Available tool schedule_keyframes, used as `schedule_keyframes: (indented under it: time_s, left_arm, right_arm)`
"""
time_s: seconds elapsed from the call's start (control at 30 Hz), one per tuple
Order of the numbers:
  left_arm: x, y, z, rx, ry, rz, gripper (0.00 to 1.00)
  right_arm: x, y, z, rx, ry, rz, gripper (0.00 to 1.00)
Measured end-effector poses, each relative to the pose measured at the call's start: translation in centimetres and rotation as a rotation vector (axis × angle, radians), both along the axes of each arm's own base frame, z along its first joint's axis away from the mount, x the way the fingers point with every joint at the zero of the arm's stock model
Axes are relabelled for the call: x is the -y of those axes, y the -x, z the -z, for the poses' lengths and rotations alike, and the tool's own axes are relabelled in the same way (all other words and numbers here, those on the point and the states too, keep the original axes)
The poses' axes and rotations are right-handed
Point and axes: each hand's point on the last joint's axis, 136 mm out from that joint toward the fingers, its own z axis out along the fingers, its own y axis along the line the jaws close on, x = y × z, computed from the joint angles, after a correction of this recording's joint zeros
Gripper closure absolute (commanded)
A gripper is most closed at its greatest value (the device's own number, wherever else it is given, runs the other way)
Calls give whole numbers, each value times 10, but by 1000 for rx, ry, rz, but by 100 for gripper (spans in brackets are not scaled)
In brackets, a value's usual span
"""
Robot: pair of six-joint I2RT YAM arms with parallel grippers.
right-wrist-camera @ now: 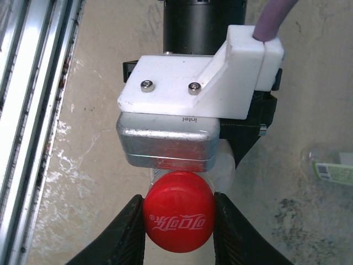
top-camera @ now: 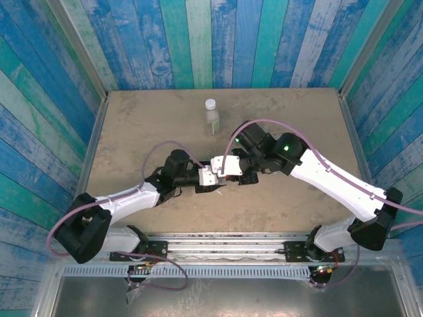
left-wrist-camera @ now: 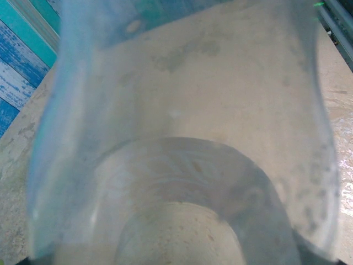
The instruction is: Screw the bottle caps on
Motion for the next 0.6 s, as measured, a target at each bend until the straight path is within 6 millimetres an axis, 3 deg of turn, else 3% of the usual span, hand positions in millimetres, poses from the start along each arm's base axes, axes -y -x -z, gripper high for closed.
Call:
schedule_keyframes:
  time_s: [0.23,0.33,0.6]
  left_arm:
    - [-1,-11,-4,17,7,-62,42]
    - [-5,-26,-9,53,10,-151,42]
    - [-20,-71,-27,166,11,-387,43]
  right_arm:
    - [1,-5,-5,-15,-13,80,92]
    - [1,-17,-8,-34,-37,220,99]
    - [0,-53,-17,-210,-216,766,99]
